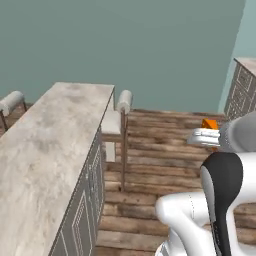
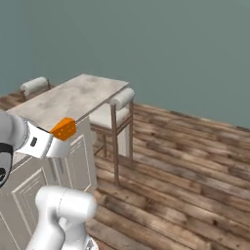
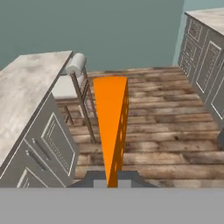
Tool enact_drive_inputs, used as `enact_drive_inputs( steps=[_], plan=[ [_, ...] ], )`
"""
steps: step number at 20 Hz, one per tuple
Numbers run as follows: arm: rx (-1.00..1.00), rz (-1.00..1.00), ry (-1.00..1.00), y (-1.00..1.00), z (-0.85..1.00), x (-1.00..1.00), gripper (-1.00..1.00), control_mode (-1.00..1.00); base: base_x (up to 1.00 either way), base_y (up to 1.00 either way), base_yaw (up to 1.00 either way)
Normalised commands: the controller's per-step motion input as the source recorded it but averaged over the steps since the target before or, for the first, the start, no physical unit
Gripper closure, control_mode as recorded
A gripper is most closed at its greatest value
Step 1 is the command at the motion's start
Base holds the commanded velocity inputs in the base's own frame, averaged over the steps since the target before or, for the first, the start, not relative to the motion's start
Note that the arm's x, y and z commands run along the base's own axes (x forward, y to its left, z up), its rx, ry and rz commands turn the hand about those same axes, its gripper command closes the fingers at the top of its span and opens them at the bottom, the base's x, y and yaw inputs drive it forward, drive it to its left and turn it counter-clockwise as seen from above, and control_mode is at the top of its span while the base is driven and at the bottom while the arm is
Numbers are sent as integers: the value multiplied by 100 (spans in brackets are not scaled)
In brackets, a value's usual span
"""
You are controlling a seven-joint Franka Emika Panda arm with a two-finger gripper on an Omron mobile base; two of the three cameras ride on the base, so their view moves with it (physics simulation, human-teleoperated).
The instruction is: Pick the cheese from the fridge and the cheese grater from the cabinet and place them next to the salad bowl.
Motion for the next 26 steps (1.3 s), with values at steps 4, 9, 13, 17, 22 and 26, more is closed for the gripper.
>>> enact_drive_inputs(
  steps=[4,9,13,17,22,26],
  plan=[
    [0,0,0,0,0,0,100,100,0,-29,62],
    [0,0,0,0,0,0,100,100,-4,-12,62],
    [0,0,0,0,0,0,100,100,-26,7,60],
    [0,0,0,0,0,0,100,100,-22,10,61],
    [0,0,0,0,0,0,100,100,-13,19,62],
    [0,0,0,0,0,0,100,100,0,35,62]
  ],
)
